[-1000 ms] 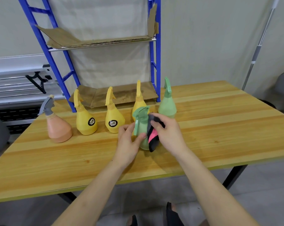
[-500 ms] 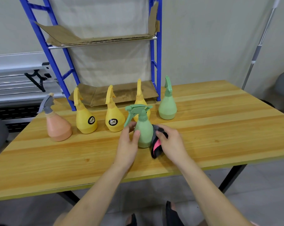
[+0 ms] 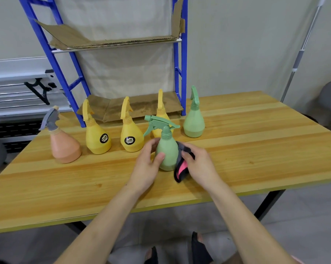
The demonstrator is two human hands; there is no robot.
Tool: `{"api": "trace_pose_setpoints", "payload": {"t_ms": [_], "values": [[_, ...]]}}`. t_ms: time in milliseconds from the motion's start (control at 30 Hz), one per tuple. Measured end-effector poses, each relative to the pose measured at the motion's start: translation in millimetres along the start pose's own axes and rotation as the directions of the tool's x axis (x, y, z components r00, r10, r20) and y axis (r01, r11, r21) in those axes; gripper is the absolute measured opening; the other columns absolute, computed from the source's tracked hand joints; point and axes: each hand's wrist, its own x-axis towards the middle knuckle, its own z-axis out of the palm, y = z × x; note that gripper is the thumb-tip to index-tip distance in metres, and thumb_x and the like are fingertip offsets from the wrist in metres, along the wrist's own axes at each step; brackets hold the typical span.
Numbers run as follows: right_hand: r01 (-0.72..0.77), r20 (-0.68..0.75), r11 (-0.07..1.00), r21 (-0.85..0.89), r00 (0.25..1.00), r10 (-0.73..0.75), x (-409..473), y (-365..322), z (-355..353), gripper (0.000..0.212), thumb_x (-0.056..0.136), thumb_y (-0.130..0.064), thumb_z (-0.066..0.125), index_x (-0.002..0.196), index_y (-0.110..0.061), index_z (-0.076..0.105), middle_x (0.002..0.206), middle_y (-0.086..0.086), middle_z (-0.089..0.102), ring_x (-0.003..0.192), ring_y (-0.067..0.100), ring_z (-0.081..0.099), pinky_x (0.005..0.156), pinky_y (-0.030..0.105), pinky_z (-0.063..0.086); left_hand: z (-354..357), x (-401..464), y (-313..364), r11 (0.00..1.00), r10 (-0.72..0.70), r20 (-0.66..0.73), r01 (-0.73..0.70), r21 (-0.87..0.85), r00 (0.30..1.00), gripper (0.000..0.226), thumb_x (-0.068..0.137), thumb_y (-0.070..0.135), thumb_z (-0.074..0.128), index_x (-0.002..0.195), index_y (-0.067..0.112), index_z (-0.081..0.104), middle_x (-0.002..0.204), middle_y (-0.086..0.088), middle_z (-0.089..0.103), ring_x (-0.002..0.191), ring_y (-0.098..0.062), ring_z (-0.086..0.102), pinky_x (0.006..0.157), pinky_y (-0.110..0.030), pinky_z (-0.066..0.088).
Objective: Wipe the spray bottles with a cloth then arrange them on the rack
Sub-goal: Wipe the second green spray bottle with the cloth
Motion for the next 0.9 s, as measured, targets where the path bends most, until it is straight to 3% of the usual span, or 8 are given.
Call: {"api": "trace_pose_setpoints", "payload": {"t_ms": [100,233,300,433,600,700,800,900], "values": [[-0.028,0.006,0.999,-0.02,1.0,0.029,0,1,-2,0.037,0.102,-0.011,0.055,0.131,-0.029,0.069,0.116,-0.012,0.074,0.107,0.006,0.067,0.096,0.031,0.056,-2,1,2,1.0,-0.002,0.012,0.002,0.01,1.0,0.041,0.103,0.024,0.058,0.141,0.029,0.043,0.139,0.013,0.055,0.128,0.004,0.05,0.113,-0.029,0.042],[0.021,-0.048,1.0,-0.007,0.999,-0.021,7,-13,0,0.037,0.1,-0.01,0.057,0.129,-0.029,0.071,0.114,-0.011,0.074,0.108,0.008,0.066,0.093,0.026,0.054,-6,3,1,0.993,-0.003,0.013,0.001,0.12,1.0,0.04,0.103,0.032,0.056,0.139,0.04,0.041,0.137,0.019,0.055,0.129,-0.01,0.051,0.112,-0.048,0.043],[0.064,-0.069,0.997,0.04,0.996,-0.061,10,-24,2,0.037,0.101,-0.011,0.059,0.133,-0.026,0.068,0.12,-0.01,0.073,0.112,0.006,0.064,0.095,0.021,0.051,-8,4,3,0.989,-0.007,0.042,0.001,0.145,0.999,0.041,0.104,0.032,0.055,0.141,0.04,0.04,0.139,0.02,0.054,0.13,-0.011,0.051,0.112,-0.051,0.043],[0.111,-0.052,0.992,0.059,0.993,-0.108,2,-27,5,0.044,0.101,-0.008,0.058,0.14,-0.029,0.063,0.125,-0.01,0.071,0.116,0.003,0.063,0.097,0.018,0.05,-11,4,9,0.996,-0.024,0.11,0.014,0.088,0.994,0.045,0.106,0.018,0.052,0.148,0.029,0.041,0.142,0.017,0.052,0.131,0.002,0.045,0.115,-0.037,0.042],[0.028,-0.034,0.995,-0.091,0.999,-0.031,-7,-4,3,0.046,0.1,-0.006,0.057,0.14,-0.029,0.062,0.124,-0.006,0.072,0.116,0.017,0.065,0.103,0.033,0.052,-14,4,14,0.997,-0.06,0.117,0.053,0.055,0.991,0.044,0.107,0.024,0.05,0.149,0.03,0.042,0.145,0.018,0.05,0.132,0.002,0.044,0.109,-0.025,0.039],[-0.031,0.03,0.993,-0.115,0.999,0.035,-11,5,-2,0.048,0.099,-0.006,0.058,0.139,-0.032,0.063,0.12,-0.007,0.073,0.112,0.017,0.066,0.1,0.035,0.053,-12,2,16,0.997,-0.073,0.107,0.072,0.016,0.992,0.041,0.106,0.036,0.051,0.146,0.033,0.045,0.14,0.02,0.052,0.128,0.002,0.048,0.107,-0.027,0.043],[-0.013,0.073,0.993,-0.117,0.997,0.021,-14,6,-7,0.051,0.097,-0.006,0.062,0.14,-0.033,0.061,0.122,-0.008,0.073,0.113,0.014,0.065,0.099,0.024,0.049,-8,4,18,0.996,-0.08,0.036,0.081,-0.03,0.996,0.054,0.101,0.051,0.054,0.148,0.027,0.046,0.143,0.012,0.054,0.13,-0.004,0.052,0.107,-0.036,0.049],[-0.034,0.094,0.99,-0.139,0.994,0.047,-16,7,-6,0.056,0.097,-0.012,0.065,0.148,-0.031,0.053,0.132,-0.004,0.068,0.121,0.015,0.061,0.101,0.02,0.045,-3,11,31,0.994,-0.071,-0.027,0.069,-0.084,0.997,0.056,0.098,0.051,0.058,0.147,0.025,0.048,0.14,0.014,0.058,0.125,-0.002,0.054,0.103,-0.03,0.049]]}}
